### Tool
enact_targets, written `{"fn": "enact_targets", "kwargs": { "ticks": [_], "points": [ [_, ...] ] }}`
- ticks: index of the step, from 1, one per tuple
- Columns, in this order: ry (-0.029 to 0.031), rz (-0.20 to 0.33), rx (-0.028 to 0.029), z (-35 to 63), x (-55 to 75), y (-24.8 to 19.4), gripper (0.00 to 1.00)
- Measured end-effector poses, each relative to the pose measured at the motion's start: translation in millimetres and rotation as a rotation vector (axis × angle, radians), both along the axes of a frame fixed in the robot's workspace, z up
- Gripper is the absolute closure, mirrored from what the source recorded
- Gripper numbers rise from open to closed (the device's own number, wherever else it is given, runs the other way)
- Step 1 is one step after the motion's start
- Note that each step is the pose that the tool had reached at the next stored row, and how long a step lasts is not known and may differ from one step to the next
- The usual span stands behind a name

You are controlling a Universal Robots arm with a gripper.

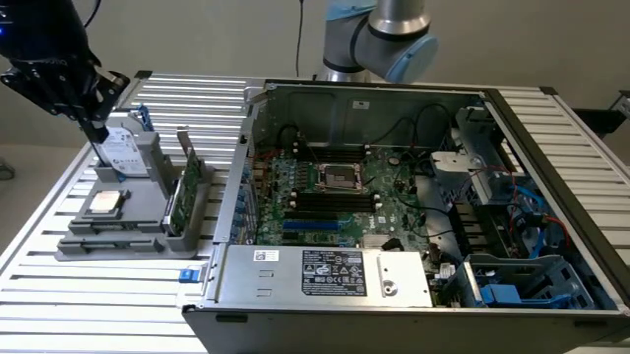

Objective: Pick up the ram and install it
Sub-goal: 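Reach for the ram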

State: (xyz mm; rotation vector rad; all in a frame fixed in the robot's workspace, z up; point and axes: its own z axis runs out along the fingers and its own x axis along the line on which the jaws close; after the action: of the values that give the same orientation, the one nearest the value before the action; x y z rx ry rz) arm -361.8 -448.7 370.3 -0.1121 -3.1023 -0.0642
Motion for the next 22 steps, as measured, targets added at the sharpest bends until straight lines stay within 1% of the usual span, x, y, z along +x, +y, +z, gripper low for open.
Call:
{"fn": "enact_targets", "kwargs": {
  "ticks": [2,6,8,10,11,12,13,14,17,18,19,20,22],
  "points": [
    [0.0000,0.000,0.0000,-1.2,-9.1,-1.6,0.89],
    [-0.0005,0.003,0.0000,-3.1,-25.1,-2.0,0.89],
    [-0.0006,0.010,0.0000,-3.6,-29.7,-2.0,0.89],
    [-0.0009,0.025,-0.0005,-3.9,-31.6,-2.0,0.89],
    [-0.0013,0.032,-0.0015,-4.0,-31.9,-1.8,0.89],
    [-0.0030,0.039,-0.0042,-4.0,-32.1,-1.5,0.89],
    [-0.0064,0.046,-0.0069,-4.2,-32.2,-1.1,0.89],
    [-0.0114,0.053,-0.0091,-4.6,-32.3,-0.7,0.89],
    [-0.0339,0.075,-0.0153,-5.9,-32.3,0.8,0.89],
    [-0.0416,0.082,-0.0164,-6.7,-32.2,1.7,0.89],
    [-0.0466,0.088,-0.0168,-7.5,-32.5,2.6,0.89],
    [-0.0491,0.092,-0.0168,-8.0,-33.5,2.9,0.89],
    [-0.0497,0.093,-0.0169,-8.0,-33.8,2.9,0.89]
  ]
}}
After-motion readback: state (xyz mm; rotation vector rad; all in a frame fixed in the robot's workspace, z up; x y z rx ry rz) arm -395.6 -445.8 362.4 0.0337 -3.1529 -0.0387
